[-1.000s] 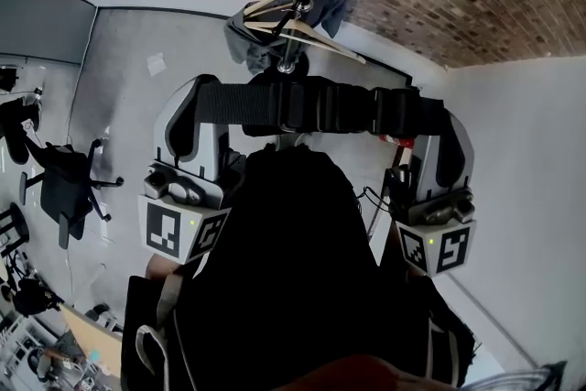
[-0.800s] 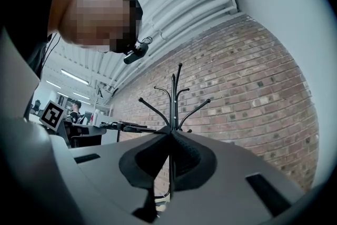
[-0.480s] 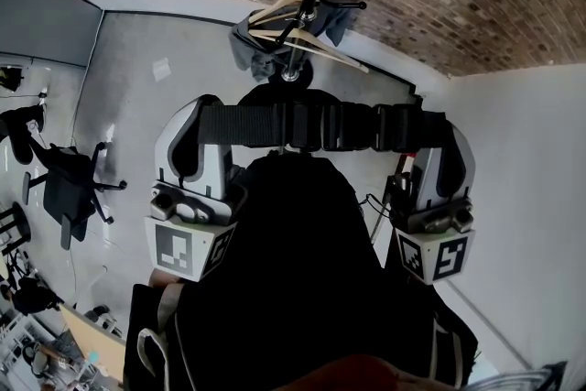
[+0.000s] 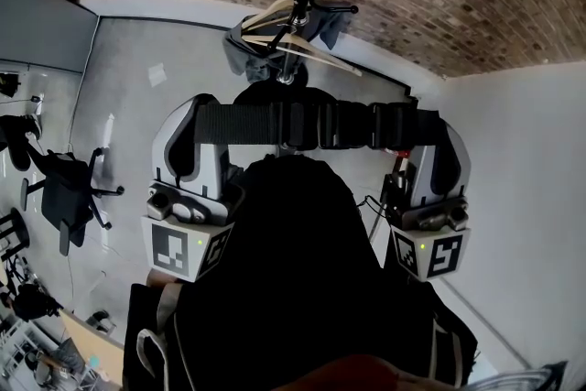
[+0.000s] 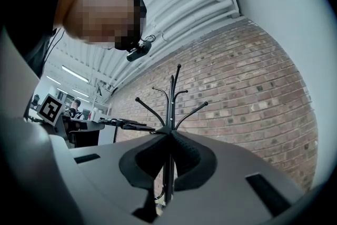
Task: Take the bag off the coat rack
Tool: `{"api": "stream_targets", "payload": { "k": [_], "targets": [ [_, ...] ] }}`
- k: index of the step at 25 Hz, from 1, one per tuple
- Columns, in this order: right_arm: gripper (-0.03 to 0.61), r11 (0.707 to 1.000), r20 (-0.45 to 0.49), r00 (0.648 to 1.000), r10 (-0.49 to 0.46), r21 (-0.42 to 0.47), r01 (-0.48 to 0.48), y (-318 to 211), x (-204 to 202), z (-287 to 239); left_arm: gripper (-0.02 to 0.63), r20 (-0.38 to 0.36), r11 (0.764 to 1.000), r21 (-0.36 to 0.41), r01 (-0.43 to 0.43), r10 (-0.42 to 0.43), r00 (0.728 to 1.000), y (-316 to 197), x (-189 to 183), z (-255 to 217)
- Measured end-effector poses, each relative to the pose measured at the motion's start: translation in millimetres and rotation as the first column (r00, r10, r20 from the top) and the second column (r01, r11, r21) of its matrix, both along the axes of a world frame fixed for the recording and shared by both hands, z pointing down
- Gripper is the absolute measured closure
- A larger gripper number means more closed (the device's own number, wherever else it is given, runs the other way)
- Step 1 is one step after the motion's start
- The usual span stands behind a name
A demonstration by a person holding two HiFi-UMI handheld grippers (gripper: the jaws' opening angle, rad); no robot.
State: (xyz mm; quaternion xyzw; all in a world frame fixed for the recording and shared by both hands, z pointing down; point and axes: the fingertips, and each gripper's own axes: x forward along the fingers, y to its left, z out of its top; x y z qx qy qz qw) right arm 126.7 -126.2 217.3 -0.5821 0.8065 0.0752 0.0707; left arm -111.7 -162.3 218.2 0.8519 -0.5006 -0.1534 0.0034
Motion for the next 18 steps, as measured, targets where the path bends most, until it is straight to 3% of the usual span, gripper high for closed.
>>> {"api": "stream_targets", "payload": {
  "k": [18],
  "targets": [
    [0.556, 0.999, 0.013, 0.999, 0.031, -0.019, -0.030, -8, 26, 10, 0.592, 0.011, 1.000, 0.001, -0.016, 0.016, 1.000, -10, 26, 1]
  ]
}}
